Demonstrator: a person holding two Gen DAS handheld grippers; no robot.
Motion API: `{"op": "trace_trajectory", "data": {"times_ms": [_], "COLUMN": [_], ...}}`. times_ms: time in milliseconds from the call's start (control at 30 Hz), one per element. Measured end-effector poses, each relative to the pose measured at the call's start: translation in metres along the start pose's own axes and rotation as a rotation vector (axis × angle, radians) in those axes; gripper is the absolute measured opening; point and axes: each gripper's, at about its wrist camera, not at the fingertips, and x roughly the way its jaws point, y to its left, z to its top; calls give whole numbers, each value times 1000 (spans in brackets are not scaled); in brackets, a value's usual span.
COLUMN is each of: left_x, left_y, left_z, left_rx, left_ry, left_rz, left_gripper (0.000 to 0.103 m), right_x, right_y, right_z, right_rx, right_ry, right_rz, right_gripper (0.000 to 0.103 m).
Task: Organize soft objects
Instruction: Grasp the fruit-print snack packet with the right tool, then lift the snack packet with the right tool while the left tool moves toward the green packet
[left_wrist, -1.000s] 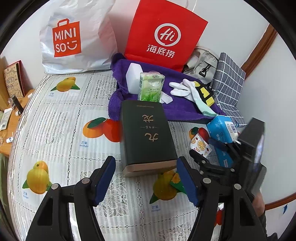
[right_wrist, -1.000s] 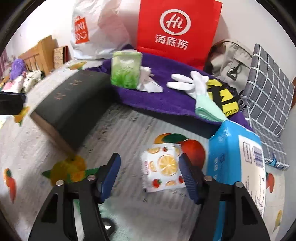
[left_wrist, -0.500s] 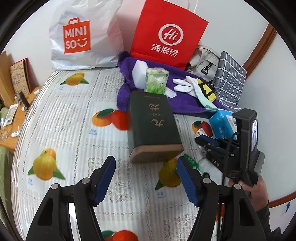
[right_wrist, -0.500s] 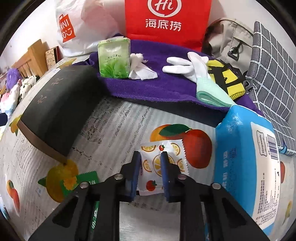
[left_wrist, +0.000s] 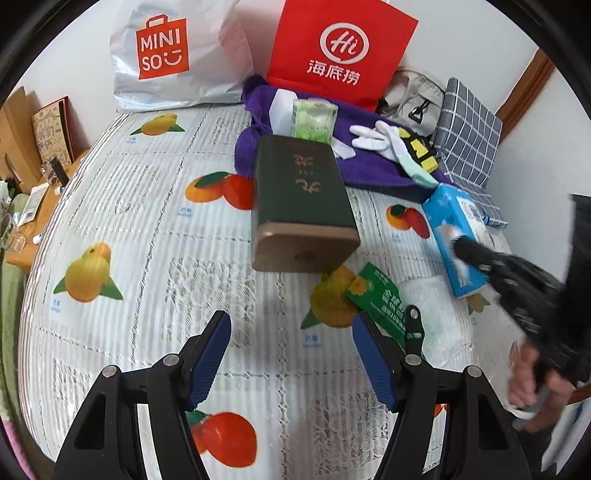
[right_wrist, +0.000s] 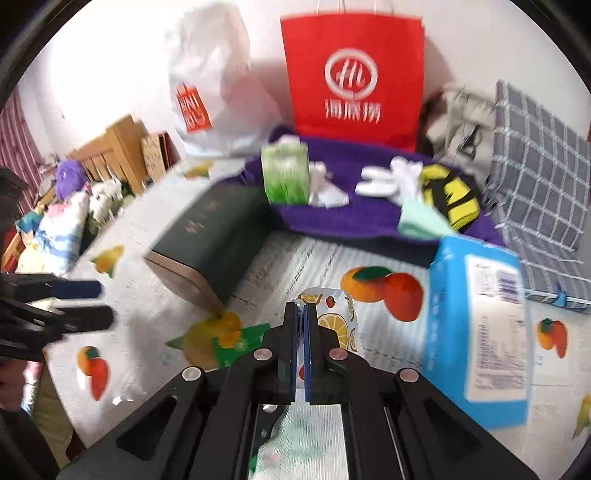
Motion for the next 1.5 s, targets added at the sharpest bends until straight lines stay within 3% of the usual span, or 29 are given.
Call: {"op": "trace_trajectory", "data": {"times_ms": [133,333,500,633,733,767,800,833,867,900,933,1000,1300,1400,1500], "left_x": [6,24,42,58,65,65,65,65,64,64,64,62,41,46,45], "left_y": [-18,-61,-92,-113,-119,-121,-123,-124,-124,-124,-122,-119,-76,-60,-53], "left_z": [-7,-19,-30,-37,-40,-40,-40,-40,-40,-38,-37,-35,-39,-41,-42], "left_rx": [19,92,153,210,222,232,238,240,240,235,221,217,145,105,106], "left_ry": [19,70,109,109,86,73,67,61,59,63,70,75,46,63,56], "left_rz": [-9,-26,-26,32,65,72,74,69,53,36,21,12,99,111,89], "left_gripper": [67,67,67,66,61,54,52,45,31,24,25,24,24,24,26], "right_x": [-42,-79,-71,-57,-46,-44,-44,-43,-44,-48,-52,-61,-55,-46,-37], "right_y": [-1,-23,-51,-57,-58,-58,-58,-58,-58,-58,-60,-64,-87,-88,-82], "right_z": [-19,-71,-106,-120,-125,-126,-128,-129,-130,-131,-133,-135,-147,-149,-150], "right_rx": [-3,29,78,45,16,6,0,-6,-10,-8,-2,16,140,163,141], "right_ry": [-33,-13,40,64,73,75,76,81,73,51,34,1,40,56,59], "right_rz": [-6,-47,-103,-120,-114,-111,-110,-107,-100,-100,-102,-98,-120,-123,-179], "right_gripper": [3,3,3,4,6,6,9,21,29,44,56,63,67,67,68]}}
